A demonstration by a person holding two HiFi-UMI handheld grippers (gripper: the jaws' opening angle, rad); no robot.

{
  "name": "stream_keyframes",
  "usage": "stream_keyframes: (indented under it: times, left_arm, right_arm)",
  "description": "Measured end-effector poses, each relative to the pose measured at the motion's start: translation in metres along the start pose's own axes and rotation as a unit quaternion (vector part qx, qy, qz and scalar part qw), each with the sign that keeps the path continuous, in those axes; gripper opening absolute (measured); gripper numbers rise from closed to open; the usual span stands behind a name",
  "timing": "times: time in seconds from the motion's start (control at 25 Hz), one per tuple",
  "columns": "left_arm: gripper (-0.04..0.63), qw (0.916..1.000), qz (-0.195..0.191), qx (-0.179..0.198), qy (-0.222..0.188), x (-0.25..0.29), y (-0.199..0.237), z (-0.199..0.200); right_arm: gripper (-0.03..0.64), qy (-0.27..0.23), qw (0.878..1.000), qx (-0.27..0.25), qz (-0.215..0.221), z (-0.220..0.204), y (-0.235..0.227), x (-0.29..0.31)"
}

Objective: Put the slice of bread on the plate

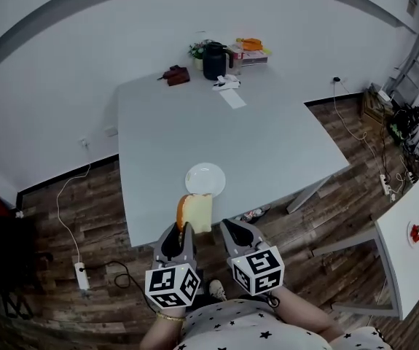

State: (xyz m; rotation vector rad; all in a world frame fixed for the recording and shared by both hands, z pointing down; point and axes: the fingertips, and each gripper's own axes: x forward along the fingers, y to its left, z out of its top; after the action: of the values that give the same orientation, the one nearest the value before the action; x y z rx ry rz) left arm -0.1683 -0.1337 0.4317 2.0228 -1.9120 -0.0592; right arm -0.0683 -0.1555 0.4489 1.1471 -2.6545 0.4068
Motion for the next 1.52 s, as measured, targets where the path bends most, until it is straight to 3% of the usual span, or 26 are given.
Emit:
stream_keyframes:
  times: [0.56, 0.84, 0.96, 1.32, 1.52]
  left_arm:
    - [0.089, 0.9985, -0.015, -0.026, 0.046, 0.110, 0.026, -0.014]
    - [0.089, 0.9901, -0.018, -0.105, 0.091, 0.170, 0.038, -0.042]
    - [0.088, 0.9872, -0.010, -0.115, 0.110, 0.191, 0.047, -0.053]
    - [0.112, 0.9831, 0.025, -0.091, 0.157, 0.225, 0.076, -0.069]
    - [0.150, 0.9819, 0.061, -0.023, 0.178, 0.225, 0.092, -0.075]
  right_arm:
    - [-0.002, 0.032, 0.998, 0.014, -0.049, 0.000, -0.057, 0.067]
    - [-0.003, 0.035, 0.999, 0.000, -0.034, 0.014, -0.082, 0.109]
    - [-0.003, 0.042, 0.999, -0.002, -0.027, 0.019, -0.092, 0.126]
    - [-0.003, 0.061, 0.998, 0.001, -0.007, 0.021, -0.105, 0.161]
    - [-0.003, 0.064, 0.998, 0.002, 0.002, 0.020, -0.102, 0.171]
